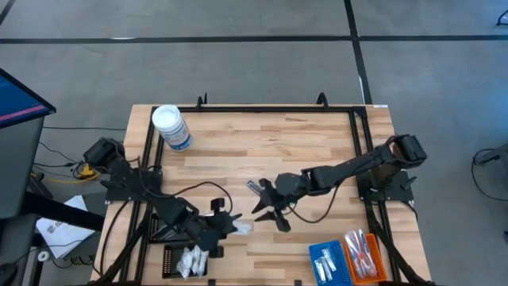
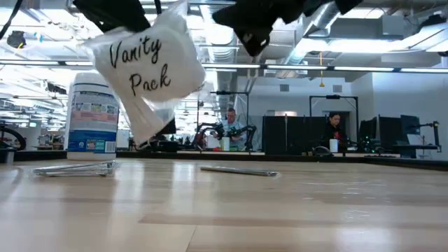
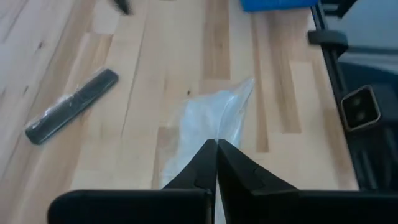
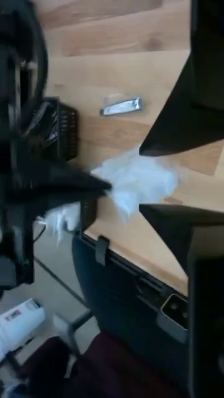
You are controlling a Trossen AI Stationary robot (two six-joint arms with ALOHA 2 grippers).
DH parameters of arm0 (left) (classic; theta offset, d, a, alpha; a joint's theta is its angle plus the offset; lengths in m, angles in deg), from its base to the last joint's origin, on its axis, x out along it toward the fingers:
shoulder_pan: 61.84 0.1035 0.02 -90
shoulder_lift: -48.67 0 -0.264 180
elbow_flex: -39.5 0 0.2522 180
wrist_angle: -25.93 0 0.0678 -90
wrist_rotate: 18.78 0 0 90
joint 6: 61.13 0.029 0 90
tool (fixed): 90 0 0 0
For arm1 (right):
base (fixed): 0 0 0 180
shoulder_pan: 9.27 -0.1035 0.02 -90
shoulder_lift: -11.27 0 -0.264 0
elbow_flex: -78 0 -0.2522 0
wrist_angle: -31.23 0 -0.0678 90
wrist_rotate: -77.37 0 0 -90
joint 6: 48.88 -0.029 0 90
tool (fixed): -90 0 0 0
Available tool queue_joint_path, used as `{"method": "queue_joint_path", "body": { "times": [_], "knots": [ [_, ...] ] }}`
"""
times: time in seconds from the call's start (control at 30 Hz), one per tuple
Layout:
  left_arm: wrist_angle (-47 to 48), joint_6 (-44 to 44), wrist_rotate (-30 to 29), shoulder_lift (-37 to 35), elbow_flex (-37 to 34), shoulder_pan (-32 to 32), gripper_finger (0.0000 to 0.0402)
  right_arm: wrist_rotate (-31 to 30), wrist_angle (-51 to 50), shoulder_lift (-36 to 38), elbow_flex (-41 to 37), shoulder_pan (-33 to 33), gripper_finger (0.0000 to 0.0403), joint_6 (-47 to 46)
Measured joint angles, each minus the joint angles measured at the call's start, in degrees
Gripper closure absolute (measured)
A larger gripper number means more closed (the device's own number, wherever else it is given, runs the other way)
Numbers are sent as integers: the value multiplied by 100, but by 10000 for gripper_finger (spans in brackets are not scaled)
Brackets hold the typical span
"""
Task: Pick & Place Travel size toiletries
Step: Put the vanity pack into the bottom black bin
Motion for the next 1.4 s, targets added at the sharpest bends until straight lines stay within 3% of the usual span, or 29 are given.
{"method": "queue_joint_path", "body": {
  "times": [0.27,0.47,0.7,0.9,1.07,1.2,1.4],
  "knots": [
    [-89,-680,-43,-262,0,-3,401,-1129,117,-305,-1,-377,164,548],
    [619,-2144,239,-929,0,-82,401,-1400,14,-310,-1,-292,114,469],
    [1922,-4691,318,-2074,0,-686,401,-1388,4,-286,1,-109,106,840],
    [2189,-7015,295,-2473,0,-1358,401,-1399,8,-297,4,214,106,841],
    [2227,-8685,293,-2265,88,-1828,401,-1388,2,-297,5,408,106,938],
    [2676,-9726,259,-1793,615,-2196,401,-1389,4,-297,5,479,106,1318],
    [3420,-9919,278,-897,1905,-2153,401,-1367,248,-299,5,493,107,1905]
  ]
}}
